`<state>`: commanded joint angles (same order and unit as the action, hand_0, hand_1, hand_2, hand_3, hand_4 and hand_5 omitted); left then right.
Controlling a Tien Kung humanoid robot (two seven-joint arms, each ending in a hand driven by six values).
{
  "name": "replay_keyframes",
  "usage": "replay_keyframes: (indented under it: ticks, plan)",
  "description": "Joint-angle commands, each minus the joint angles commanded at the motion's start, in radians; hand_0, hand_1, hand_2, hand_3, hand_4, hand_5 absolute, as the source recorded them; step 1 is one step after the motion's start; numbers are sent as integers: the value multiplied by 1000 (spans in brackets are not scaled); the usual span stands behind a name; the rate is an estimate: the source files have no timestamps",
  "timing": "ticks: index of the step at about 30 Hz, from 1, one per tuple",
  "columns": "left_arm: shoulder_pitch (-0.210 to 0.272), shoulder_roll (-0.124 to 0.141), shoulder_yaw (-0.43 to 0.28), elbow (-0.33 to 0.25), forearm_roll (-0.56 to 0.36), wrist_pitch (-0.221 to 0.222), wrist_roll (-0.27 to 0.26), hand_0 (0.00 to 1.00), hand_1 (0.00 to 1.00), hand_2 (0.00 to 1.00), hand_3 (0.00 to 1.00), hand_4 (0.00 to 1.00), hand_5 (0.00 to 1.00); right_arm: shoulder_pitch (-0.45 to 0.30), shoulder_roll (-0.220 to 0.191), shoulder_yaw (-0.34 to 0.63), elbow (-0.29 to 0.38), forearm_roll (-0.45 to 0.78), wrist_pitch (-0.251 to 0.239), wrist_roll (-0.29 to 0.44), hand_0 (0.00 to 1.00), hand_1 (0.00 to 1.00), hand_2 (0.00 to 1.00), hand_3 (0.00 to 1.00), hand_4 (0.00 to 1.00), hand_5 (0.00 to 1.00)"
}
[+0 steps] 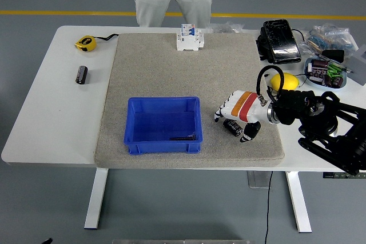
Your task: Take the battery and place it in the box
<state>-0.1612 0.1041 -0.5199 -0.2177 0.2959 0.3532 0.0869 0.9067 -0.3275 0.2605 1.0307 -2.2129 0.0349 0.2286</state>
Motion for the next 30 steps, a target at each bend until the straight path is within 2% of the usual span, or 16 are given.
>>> replay_keyframes:
  ticks: [10, 18, 19, 24, 25, 30]
  plan:
    - [0, -1, 4, -2, -4, 1, 1, 704, 634, 757, 716, 733, 557, 4, 61, -5, -111, 13, -24, 11, 640, 648, 712, 776, 992, 200]
    - [-1, -1, 9, -3, -10, 0, -1, 704, 634, 757, 716, 733, 557, 1, 72, -12, -146, 29, -51, 21, 610, 623, 696, 758, 988, 201]
    - [-1, -1, 9, -3, -10, 1, -1, 705, 633, 758, 717, 734, 558, 1, 72, -11, -149, 30, -54, 22, 549, 528, 567, 577, 839, 129]
    - [-1, -1, 10, -4, -8, 0, 1, 705, 633, 758, 717, 734, 558, 0, 76, -10, -163, 43, -58, 22, 549, 528, 567, 577, 839, 129]
    - [-2, -1, 10, -4, -8, 0, 1, 705, 634, 757, 717, 734, 558, 0, 76, -10, -166, 45, -59, 23, 518, 473, 499, 499, 759, 73]
    - [-2, -1, 9, -3, -9, -1, -1, 705, 634, 757, 717, 734, 558, 0, 74, -13, -170, 49, -58, 25, 518, 473, 499, 499, 759, 73]
